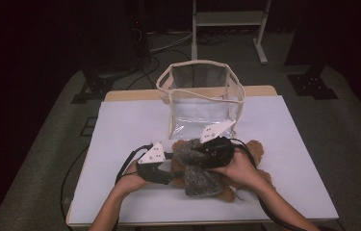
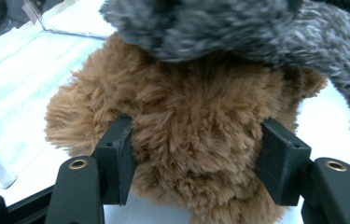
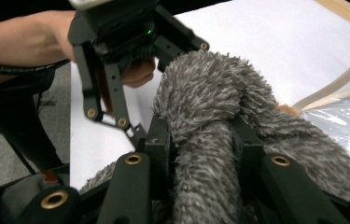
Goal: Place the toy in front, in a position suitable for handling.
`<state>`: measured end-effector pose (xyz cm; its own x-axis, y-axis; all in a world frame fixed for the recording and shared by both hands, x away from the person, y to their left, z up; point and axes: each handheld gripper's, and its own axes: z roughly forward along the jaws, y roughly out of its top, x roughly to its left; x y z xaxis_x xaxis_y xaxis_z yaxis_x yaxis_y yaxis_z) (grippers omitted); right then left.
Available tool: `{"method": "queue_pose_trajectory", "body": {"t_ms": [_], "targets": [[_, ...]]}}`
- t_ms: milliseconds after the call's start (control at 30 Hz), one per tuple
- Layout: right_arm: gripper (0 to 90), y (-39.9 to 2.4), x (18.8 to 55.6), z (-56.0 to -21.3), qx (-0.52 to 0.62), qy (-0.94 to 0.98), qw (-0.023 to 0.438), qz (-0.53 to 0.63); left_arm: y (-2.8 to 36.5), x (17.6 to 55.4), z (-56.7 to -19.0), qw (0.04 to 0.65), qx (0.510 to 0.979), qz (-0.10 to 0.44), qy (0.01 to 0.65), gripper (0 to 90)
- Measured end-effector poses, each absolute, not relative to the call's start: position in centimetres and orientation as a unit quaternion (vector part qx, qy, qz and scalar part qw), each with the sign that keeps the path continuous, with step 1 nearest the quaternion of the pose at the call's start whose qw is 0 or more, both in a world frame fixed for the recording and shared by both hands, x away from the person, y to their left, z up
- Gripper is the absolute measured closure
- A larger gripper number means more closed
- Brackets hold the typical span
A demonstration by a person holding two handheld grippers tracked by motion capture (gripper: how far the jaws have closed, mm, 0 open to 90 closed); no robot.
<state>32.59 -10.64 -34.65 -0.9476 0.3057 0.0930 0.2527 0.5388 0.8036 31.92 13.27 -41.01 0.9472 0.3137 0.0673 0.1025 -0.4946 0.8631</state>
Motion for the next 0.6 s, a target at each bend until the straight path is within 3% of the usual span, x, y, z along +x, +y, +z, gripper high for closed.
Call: {"method": "queue_pose_trajectory", "body": {"t_ms": [233,600], "targets": [[65.7,-12.5,32.3,-34.3,0.171,0.882,0.052,0.436,13.1,32.0,-40.9,0.492,0.856,0.101,0.124,38.4],[65.6,-10.7,33.1,-34.4,0.154,0.883,0.047,0.441,13.0,31.6,-41.1,0.481,0.864,0.101,0.107,38.4]]}}
